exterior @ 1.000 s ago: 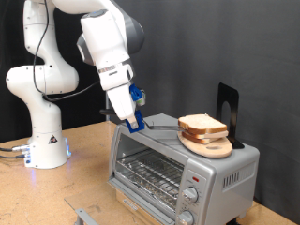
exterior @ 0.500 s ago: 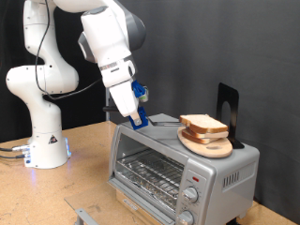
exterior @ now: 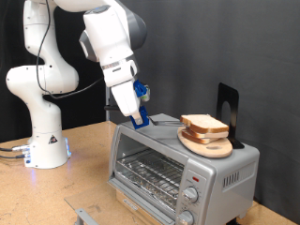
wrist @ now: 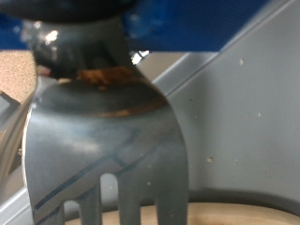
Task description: Make a piece of toast with the oven
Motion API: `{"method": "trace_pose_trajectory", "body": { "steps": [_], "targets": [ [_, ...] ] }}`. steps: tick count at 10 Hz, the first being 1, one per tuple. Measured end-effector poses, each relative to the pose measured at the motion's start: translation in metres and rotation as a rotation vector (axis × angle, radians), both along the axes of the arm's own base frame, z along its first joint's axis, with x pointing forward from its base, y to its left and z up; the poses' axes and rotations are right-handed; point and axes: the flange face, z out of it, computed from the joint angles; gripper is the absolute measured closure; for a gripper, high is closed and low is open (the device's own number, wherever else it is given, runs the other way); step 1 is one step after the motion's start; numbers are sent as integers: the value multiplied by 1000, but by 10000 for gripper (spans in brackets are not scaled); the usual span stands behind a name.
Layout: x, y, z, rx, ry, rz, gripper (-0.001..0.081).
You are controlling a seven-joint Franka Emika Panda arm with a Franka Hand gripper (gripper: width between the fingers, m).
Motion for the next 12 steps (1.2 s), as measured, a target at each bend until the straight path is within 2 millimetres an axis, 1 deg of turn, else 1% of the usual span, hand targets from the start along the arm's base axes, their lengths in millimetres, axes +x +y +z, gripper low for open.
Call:
{"method": "trace_pose_trajectory", "body": {
  "steps": [7, 9, 12],
  "targets": [
    [11, 16, -3, -6, 62, -17, 415],
    [15, 20, -1, -6, 62, -19, 415],
    [21, 32, 3, -14, 61, -16, 415]
  ]
}}
